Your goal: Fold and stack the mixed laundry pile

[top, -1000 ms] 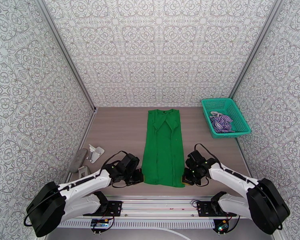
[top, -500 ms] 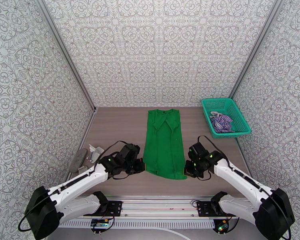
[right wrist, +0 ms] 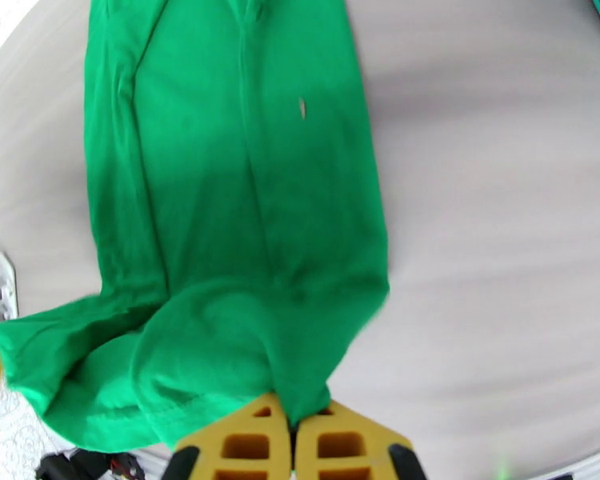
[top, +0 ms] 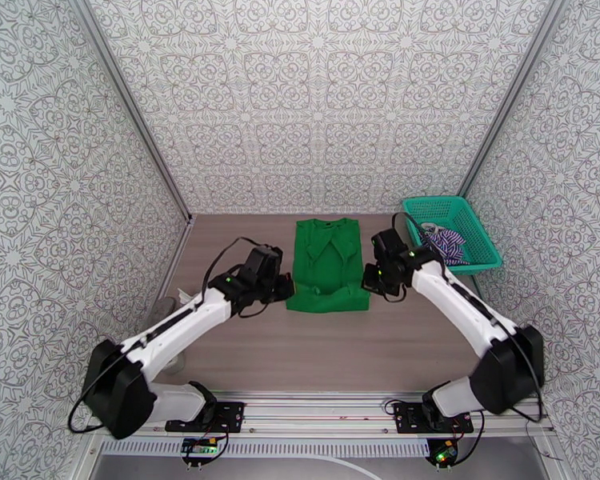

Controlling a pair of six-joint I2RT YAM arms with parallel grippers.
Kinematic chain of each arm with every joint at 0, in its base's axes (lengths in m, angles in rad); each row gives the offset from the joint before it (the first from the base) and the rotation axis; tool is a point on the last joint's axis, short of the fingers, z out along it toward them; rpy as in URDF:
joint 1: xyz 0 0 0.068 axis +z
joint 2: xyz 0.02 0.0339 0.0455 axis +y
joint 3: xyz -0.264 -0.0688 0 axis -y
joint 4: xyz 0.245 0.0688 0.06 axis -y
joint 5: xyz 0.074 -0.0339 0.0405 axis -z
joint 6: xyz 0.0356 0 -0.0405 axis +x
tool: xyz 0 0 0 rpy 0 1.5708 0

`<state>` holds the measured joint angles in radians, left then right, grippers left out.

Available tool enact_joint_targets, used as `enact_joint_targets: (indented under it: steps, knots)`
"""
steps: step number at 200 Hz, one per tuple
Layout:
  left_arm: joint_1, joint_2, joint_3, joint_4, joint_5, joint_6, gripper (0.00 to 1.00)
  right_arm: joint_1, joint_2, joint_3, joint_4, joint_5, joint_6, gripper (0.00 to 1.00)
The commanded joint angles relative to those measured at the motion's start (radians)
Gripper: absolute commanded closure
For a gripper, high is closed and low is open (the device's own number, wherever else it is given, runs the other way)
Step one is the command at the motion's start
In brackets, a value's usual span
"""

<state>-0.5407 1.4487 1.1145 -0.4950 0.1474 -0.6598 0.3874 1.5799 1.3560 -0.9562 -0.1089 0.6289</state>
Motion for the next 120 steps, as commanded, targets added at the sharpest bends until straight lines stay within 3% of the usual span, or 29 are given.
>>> enact_joint_targets:
  steps: [1,65,120]
  knots:
    - [0.042,0.088,0.088,0.09,0.0,0.085,1.0,-0.032,0.076,0.078,0.064,-0.01,-0.041,1.0]
    - [0.131,0.351,0.246,0.168,0.093,0.116,1.0,-0.103,0.283,0.216,0.151,-0.077,-0.046,1.0]
    - [0.17,0.477,0.291,0.201,0.137,0.111,1.0,-0.149,0.406,0.29,0.187,-0.125,-0.055,1.0]
